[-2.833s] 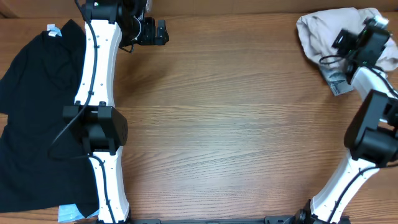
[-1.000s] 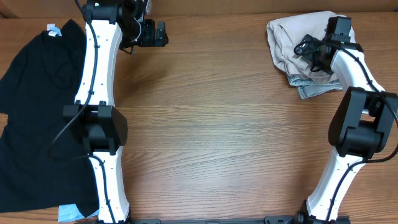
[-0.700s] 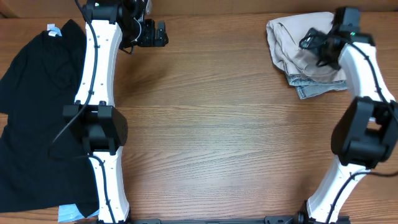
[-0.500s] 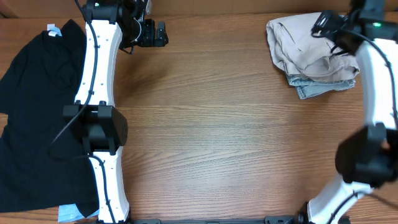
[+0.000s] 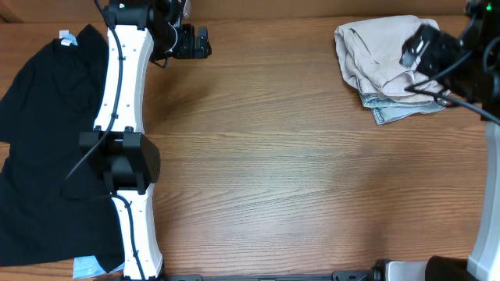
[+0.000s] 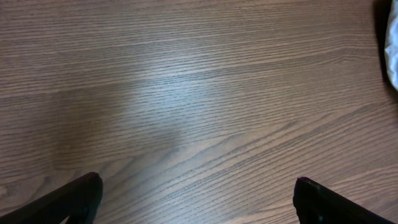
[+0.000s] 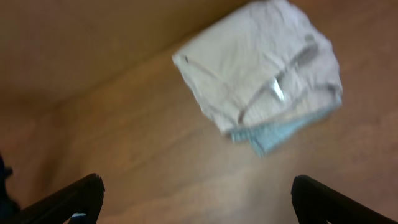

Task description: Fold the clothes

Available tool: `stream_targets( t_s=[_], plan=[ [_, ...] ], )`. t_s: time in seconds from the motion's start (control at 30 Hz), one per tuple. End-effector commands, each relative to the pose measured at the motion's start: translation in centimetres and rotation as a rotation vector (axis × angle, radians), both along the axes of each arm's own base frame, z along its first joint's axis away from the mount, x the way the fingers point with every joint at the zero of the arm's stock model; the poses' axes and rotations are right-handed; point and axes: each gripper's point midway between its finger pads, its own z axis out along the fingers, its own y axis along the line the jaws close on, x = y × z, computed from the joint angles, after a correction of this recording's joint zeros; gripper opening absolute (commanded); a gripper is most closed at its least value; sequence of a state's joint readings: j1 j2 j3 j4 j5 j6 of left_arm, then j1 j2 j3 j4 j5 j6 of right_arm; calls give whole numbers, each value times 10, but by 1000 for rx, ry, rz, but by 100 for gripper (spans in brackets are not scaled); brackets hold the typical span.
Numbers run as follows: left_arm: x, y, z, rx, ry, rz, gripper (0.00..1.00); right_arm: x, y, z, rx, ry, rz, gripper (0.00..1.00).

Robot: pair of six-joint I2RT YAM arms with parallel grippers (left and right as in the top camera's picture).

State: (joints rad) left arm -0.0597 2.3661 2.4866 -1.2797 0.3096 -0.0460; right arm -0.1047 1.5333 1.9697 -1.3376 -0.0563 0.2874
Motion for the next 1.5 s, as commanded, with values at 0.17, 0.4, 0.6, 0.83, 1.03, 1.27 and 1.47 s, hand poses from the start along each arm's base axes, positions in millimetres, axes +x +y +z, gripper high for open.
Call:
stream_targets(
  t_s=[0.17, 0.4, 0.6, 0.83, 1.03, 1.27, 1.47],
  plan=[
    [-2, -2, -4, 12, 5, -18, 100, -24, 4, -12, 13, 101, 6, 100],
    [-2, -2, -4, 12, 5, -18, 100, -26, -8, -14, -42, 117, -36, 100],
    [-2, -2, -4, 12, 5, -18, 100, 6, -10, 9, -69, -47, -37, 100],
    [-2, -2, -4, 12, 5, -18, 100, 14, 5, 21, -129, -181, -26, 100],
    [-2, -2, -4, 12, 5, -18, 100, 12, 18, 5, -122, -307, 1, 100],
    [-2, -2, -4, 12, 5, -18, 100, -20, 36, -29, -75, -479, 62, 100],
    [-2, -2, -4, 12, 5, -18, 100, -66, 36, -75, -68, -537, 68, 100]
  ],
)
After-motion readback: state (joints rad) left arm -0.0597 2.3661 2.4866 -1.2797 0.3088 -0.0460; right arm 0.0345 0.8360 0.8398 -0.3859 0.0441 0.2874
